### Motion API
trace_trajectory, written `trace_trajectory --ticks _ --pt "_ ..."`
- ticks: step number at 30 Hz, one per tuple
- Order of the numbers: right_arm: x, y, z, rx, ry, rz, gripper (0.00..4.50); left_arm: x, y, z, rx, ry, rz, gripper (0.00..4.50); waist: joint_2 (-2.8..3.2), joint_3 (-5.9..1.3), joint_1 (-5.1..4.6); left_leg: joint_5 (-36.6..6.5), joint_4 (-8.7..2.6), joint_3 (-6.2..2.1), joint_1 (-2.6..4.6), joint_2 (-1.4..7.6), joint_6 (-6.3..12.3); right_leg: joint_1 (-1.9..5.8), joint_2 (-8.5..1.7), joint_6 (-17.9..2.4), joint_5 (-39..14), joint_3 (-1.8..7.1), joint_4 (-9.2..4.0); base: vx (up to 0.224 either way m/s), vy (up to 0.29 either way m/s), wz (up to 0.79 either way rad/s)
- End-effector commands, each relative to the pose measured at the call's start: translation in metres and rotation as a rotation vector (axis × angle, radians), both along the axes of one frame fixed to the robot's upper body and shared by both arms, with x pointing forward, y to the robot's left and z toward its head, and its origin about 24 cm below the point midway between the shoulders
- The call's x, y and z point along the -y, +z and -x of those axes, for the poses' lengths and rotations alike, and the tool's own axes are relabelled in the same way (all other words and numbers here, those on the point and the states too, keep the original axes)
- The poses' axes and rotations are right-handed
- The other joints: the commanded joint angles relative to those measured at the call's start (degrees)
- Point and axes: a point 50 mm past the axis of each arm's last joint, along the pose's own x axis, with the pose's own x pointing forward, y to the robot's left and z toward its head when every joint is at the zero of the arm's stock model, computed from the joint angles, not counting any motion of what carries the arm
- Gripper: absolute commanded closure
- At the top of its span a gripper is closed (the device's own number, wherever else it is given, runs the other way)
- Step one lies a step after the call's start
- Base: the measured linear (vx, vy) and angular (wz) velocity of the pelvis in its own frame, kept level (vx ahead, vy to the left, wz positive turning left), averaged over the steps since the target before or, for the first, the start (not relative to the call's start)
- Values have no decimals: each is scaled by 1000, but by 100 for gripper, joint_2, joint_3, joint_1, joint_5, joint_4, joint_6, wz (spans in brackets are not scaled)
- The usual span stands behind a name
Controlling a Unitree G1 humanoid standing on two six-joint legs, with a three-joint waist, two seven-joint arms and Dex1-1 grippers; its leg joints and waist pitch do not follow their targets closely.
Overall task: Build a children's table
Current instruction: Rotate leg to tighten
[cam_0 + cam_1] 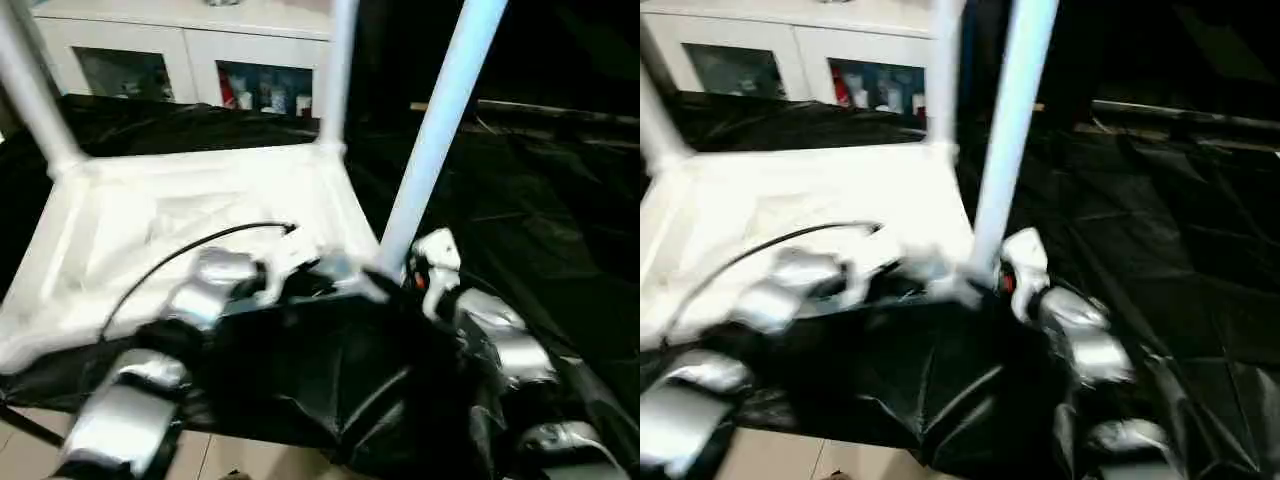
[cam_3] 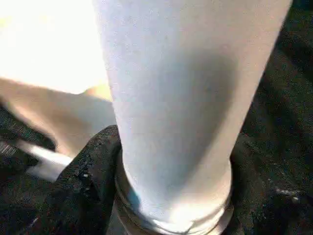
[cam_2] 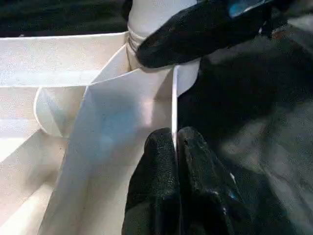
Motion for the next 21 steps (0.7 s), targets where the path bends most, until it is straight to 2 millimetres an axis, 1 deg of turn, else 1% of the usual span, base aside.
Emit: trace_trajectory --ticks 1,2,3,5,6,7,8,9,10,11,13,14,15,16,17,18,19,20,21 --pt "-13 -20 7 -108 -34 -10 178 20 1 -2 12 51 48 450 -32 -339 -7 -767 -403 -108 40 218 228 261 -457 -1245 -718 278 -461 0 0 0" --pt "-13 -20 7 -108 -34 -10 178 20 1 -2 12 51 48 450 -32 -342 -1 -734 -404 -110 38 229 245 268 -463 -1272 -618 274 -450 0 0 0" --pt "-25 -19 5 -105 -36 3 178 33 2 -1 16 37 61 450 -23 -343 -11 -698 -399 -106 34 224 289 273 -452 -1304 -475 266 -443 0 0 0" --pt "-32 -19 4 -95 -27 14 178 37 2 -2 20 34 68 450 -24 -338 -14 -770 -402 -104 41 210 292 273 -459 -1310 -565 262 -465 0 0 0" --pt "-40 -17 5 -72 17 19 178 41 3 -2 23 30 75 450 -12 -334 -13 -844 -407 -111 36 212 278 283 -468 -1291 -704 259 -479 0 0 0" --pt "-42 -15 5 -48 48 23 178 41 4 -2 29 23 72 450 -15 -325 -14 -915 -416 -115 43 220 274 280 -468 -1264 -826 257 -496 0 0 0" --pt "-44 -12 6 -23 79 20 143 40 5 -2 30 11 71 450 -32 -328 -12 -956 -420 -116 45 229 278 284 -480 -1249 -880 262 -501 0 0 0" --pt "-44 -11 7 -10 94 20 122 39 5 -1 27 1 73 450 -39 -331 -7 -942 -419 -117 44 233 286 287 -486 -1248 -871 265 -496 0 0 0" --pt "-44 -10 7 -4 100 21 122 39 5 -1 25 -3 74 450 -26 -335 -1 -886 -415 -115 41 235 314 288 -487 -1262 -783 268 -487 0 0 0" --pt "-42 -8 8 6 117 12 108 37 6 0 18 -19 82 450 -34 -339 -1 -848 -414 -114 38 235 333 294 -486 -1275 -718 266 -480 0 0 0" --pt "-32 -5 11 30 194 31 90 26 6 3 -6 -71 79 450 -52 -350 7 -684 -400 -116 8 231 463 330 -483 -1326 -416 258 -438 0 0 0" --pt "-32 -5 11 30 194 31 80 26 6 3 -6 -71 79 450 -67 -349 9 -650 -398 -112 10 233 504 327 -481 -1332 -364 255 -440 0 0 0" --pt "-27 -3 12 36 231 39 80 22 6 4 -11 -88 76 450 -61 -351 5 -625 -391 -111 3 233 536 327 -486 -1346 -319 254 -428 0 0 0" --pt "-20 -1 14 37 285 35 80 15 5 8 -25 -129 83 450 -61 -348 0 -630 -385 -107 2 235 608 327 -490 -1384 -303 253 -435 0 0 0" --pt "-18 0 15 40 299 37 80 14 5 9 -31 -138 83 450 -60 -352 6 -622 -382 -112 0 240 626 334 -496 -1400 -299 251 -428 0 0 0" --pt "-14 2 16 50 326 51 80 9 4 11 -41 -162 78 450 -63 -343 -4 -610 -383 -105 -3 240 649 323 -482 -1404 -319 250 -431 0 0 0" --pt "-7 5 18 55 376 63 80 0 2 16 -58 -206 66 450 -58 -347 1 -627 -387 -111 -2 254 641 325 -495 -1413 -348 248 -429 0 0 0" --pt "0 9 21 54 434 74 80 -10 1 21 -76 -251 55 450 -60 -335 -2 -669 -392 -108 -9 267 657 328 -480 -1430 -373 246 -425 0 0 0" --pt "0 9 21 54 434 74 80 -10 1 21 -76 -251 55 450 -47 -332 2 -694 -392 -103 0 275 654 313 -472 -1430 -399 243 -425 0 0 0"
